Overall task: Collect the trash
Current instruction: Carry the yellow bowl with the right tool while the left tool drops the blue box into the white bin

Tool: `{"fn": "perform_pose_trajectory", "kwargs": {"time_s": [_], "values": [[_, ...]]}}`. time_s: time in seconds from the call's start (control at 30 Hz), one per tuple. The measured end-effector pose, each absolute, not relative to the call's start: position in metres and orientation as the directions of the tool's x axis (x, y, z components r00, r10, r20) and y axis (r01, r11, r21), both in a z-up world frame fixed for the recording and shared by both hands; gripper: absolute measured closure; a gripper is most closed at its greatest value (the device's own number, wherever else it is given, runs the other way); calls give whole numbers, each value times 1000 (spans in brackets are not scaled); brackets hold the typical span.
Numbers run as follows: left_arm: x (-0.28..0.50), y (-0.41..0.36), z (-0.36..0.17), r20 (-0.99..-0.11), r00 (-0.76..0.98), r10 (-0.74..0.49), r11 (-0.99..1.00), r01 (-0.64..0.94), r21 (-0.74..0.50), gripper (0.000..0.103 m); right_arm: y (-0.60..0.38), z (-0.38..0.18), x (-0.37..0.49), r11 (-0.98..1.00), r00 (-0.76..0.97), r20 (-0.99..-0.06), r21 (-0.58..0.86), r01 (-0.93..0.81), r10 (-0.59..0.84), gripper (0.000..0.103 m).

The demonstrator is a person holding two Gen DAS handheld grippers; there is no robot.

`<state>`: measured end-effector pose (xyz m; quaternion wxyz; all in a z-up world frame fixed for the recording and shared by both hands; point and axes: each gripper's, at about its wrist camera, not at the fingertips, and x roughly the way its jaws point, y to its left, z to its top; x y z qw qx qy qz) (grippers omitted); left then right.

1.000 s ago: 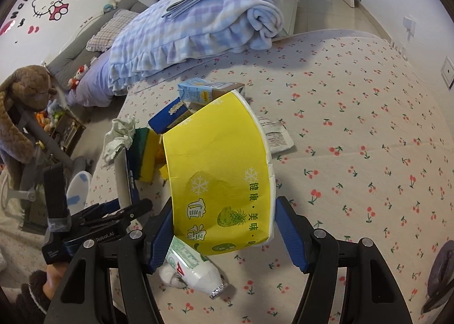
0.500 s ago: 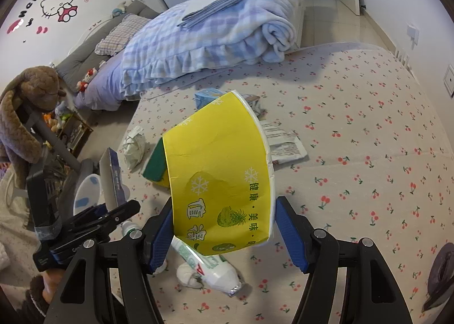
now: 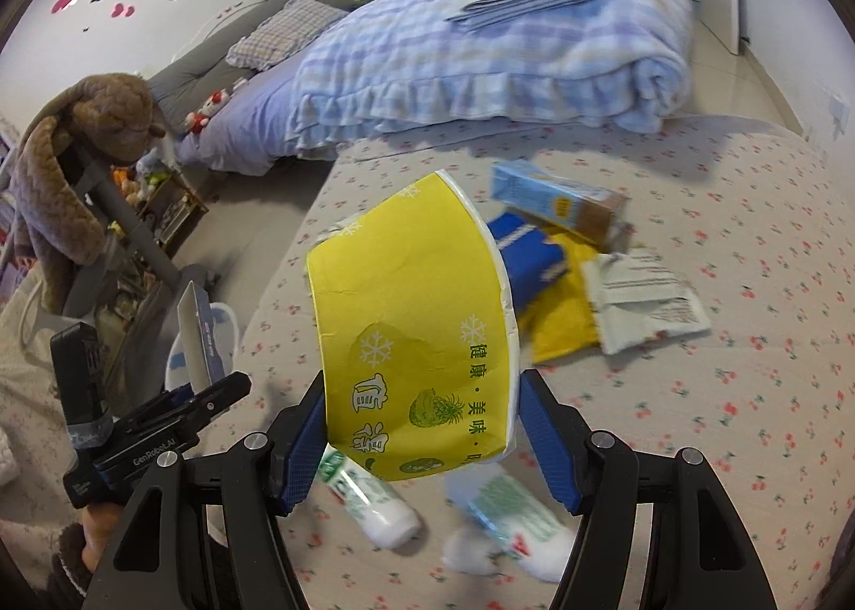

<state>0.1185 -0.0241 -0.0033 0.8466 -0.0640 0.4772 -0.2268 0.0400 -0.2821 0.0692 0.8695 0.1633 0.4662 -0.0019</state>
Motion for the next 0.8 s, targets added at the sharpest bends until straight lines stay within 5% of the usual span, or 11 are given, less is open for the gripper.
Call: {"fn": "perform_pose_trajectory", "kwargs": {"time_s": [0.8], "values": [[144,115,-27,-822,544,-167,984,45,-170,34,-141,32,113,957,489,-830,286,-41,269,34]]}}
